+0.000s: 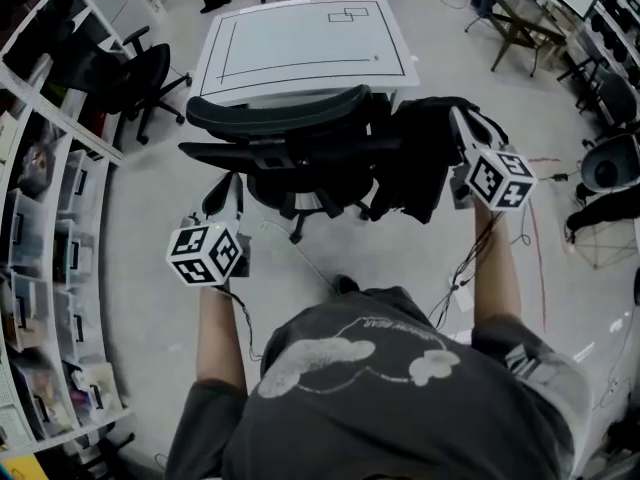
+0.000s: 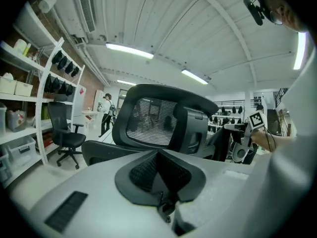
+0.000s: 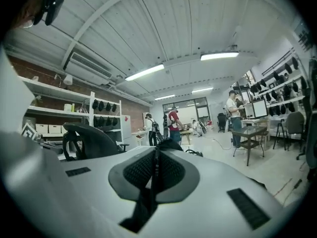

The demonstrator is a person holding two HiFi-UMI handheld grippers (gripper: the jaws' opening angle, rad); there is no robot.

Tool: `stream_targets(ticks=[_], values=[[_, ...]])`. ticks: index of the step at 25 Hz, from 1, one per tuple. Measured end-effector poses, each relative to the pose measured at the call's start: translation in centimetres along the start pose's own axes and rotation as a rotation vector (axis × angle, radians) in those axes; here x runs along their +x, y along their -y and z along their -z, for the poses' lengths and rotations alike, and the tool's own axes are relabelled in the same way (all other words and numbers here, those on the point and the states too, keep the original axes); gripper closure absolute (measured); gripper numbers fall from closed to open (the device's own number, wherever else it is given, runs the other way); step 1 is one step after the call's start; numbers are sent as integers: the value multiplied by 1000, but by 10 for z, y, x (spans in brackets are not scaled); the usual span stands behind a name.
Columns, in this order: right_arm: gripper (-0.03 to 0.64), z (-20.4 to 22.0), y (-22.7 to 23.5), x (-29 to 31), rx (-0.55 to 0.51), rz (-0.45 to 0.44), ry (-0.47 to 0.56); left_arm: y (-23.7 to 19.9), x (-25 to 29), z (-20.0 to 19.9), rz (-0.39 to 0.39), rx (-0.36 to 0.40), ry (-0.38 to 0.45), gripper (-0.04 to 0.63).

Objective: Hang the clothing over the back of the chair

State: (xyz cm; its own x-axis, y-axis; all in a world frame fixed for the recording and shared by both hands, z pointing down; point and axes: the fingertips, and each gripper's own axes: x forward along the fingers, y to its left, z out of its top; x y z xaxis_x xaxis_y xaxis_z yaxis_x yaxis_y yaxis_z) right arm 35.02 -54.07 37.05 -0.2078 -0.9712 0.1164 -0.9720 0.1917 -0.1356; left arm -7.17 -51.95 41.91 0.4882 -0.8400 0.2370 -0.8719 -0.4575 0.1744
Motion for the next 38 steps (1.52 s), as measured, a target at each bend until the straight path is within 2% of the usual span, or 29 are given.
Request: stream_targets(ticks=[5, 10, 20, 25, 30, 38], values=[[620, -38, -13, 59, -72, -98, 26, -14, 9, -9, -67, -3, 17, 595], [620, -57, -36, 111, -105, -189, 14, -31, 12, -24, -124, -8, 48, 595], [620, -119, -139, 172, -202, -407, 71, -60, 5, -50, -184, -5, 105, 595], [620, -147, -205, 179, -261, -529, 106, -69, -6, -64, -199, -4, 136, 595], [620, -170, -254, 169, -247, -623, 158, -70, -13, -74, -193, 4, 165, 595], [620, -192, -300, 113, -244, -713, 235, -67, -40, -76, -159, 11, 196, 595]])
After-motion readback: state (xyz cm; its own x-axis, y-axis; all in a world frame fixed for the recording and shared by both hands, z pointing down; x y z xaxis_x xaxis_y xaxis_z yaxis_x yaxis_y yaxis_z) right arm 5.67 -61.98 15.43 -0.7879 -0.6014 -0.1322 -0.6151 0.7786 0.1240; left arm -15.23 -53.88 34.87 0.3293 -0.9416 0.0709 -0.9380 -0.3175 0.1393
